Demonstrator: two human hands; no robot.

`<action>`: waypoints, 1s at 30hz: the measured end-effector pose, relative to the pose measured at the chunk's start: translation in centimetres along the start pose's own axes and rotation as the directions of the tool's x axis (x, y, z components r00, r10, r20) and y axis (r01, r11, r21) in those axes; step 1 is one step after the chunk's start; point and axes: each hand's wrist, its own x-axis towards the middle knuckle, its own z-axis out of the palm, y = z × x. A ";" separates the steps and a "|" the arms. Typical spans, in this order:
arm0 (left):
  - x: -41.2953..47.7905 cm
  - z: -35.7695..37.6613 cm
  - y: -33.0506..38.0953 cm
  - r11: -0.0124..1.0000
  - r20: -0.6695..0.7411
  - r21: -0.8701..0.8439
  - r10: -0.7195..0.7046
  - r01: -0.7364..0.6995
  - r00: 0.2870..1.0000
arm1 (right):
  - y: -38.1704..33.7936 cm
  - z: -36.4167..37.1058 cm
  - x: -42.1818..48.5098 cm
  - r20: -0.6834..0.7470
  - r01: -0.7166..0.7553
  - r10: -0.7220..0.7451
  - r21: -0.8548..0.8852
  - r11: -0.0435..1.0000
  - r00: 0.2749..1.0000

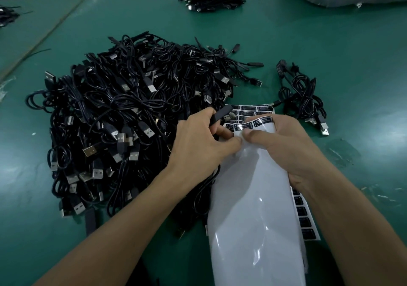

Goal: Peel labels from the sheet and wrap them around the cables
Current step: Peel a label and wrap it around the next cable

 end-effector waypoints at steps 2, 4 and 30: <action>0.1 0.0 -0.2 1.000 0.012 -0.019 -0.010 0.010 1.000 | 0.0 0.0 0.0 0.008 0.007 -0.006 -0.007 1.000 1.000; 0.3 -0.1 -0.3 0.998 0.023 -0.060 -0.028 0.029 0.999 | 0.0 -0.1 0.0 0.003 0.002 -0.002 -0.023 1.000 1.000; 1.6 -1.5 0.1 0.941 -0.007 -0.283 -0.196 0.186 0.981 | 0.7 -1.1 0.4 -0.101 0.134 -0.256 -0.642 0.755 0.961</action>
